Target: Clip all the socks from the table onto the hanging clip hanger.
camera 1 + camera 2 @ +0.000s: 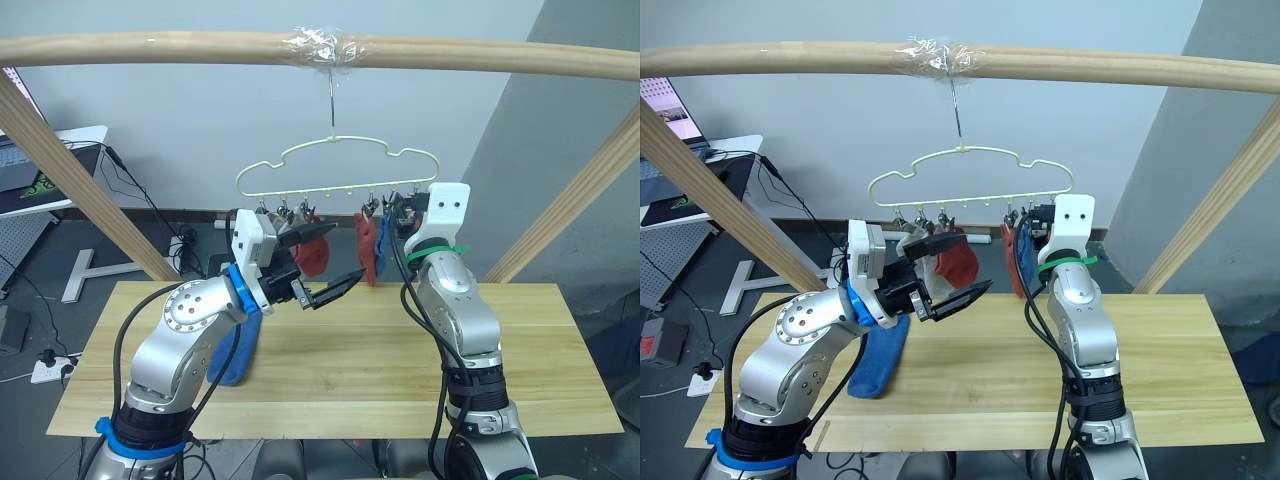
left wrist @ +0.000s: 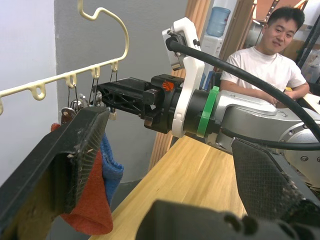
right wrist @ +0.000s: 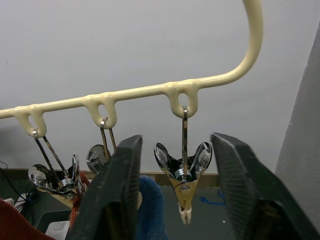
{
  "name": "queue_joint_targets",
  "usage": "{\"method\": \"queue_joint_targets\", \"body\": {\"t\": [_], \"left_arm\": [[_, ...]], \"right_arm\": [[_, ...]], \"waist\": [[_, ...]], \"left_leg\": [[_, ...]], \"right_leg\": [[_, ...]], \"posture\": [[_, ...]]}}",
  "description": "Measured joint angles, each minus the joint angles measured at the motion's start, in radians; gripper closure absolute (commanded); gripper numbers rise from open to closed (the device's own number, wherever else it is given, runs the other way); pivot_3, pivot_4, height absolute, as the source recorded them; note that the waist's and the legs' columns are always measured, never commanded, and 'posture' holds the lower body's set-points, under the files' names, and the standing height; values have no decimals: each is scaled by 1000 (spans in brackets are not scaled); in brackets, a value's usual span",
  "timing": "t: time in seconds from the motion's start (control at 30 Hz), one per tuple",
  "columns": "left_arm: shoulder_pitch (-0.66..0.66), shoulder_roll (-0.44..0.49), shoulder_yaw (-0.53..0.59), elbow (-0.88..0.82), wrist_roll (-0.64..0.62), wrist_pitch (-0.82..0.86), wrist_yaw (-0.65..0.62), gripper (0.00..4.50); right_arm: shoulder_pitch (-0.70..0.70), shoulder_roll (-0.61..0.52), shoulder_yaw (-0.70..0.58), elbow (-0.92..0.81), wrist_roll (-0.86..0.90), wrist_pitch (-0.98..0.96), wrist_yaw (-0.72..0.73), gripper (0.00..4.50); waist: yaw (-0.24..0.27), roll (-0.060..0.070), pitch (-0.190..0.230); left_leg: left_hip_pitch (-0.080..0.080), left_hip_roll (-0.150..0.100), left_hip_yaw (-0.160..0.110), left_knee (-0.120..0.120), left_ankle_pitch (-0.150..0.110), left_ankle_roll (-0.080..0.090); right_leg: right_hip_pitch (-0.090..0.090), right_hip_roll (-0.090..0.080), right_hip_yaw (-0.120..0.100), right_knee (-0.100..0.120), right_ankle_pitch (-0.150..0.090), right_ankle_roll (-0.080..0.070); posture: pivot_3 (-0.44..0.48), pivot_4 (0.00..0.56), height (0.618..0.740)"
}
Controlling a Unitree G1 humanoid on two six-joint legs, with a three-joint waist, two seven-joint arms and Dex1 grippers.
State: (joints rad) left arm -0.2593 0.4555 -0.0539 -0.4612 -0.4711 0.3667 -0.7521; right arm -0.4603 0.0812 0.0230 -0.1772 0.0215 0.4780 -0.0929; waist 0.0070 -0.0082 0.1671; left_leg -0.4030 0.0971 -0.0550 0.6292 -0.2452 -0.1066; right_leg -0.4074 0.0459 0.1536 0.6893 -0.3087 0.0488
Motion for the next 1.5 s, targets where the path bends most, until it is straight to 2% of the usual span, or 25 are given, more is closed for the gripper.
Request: {"method": "queue_joint_targets", "body": {"t": [0.5,0.83,1.2,1.3,1.43,1.5], "left_arm": [[12,0,2,0,-1,0,1,0],[-30,-25,26,-7,-58,18,53,0],[-29,-18,26,-17,-64,28,65,0],[-28,-17,26,-19,-66,39,65,0],[-27,-17,26,-26,-66,41,66,0],[-27,-17,26,-28,-68,41,66,0]], "right_arm": [[-1,8,1,7,0,-1,-3,2124],[-7,9,5,8,0,-5,0,2124],[-22,9,5,18,1,-11,4,2124],[-22,10,5,18,1,-11,5,2747],[-22,9,5,18,1,-13,5,4079],[-22,8,5,19,1,-13,5,4479]], "waist": [[0,0,1],[1,0,1],[1,0,2],[1,0,2],[1,0,2],[1,0,2]], "left_leg": [[0,0,0,0,0,0],[0,0,0,-1,0,0],[0,0,0,-1,0,0],[0,0,0,-1,0,0],[0,0,0,-1,0,0],[0,0,0,-1,0,0]], "right_leg": [[0,0,0,0,0,0],[0,0,0,-1,0,0],[0,0,0,-1,0,0],[0,0,0,-1,0,0],[0,0,0,-1,0,0],[0,0,0,-1,0,0]], "posture": [[152,176,740],[155,177,740],[159,172,740],[159,172,740],[157,171,740],[157,171,740]]}}
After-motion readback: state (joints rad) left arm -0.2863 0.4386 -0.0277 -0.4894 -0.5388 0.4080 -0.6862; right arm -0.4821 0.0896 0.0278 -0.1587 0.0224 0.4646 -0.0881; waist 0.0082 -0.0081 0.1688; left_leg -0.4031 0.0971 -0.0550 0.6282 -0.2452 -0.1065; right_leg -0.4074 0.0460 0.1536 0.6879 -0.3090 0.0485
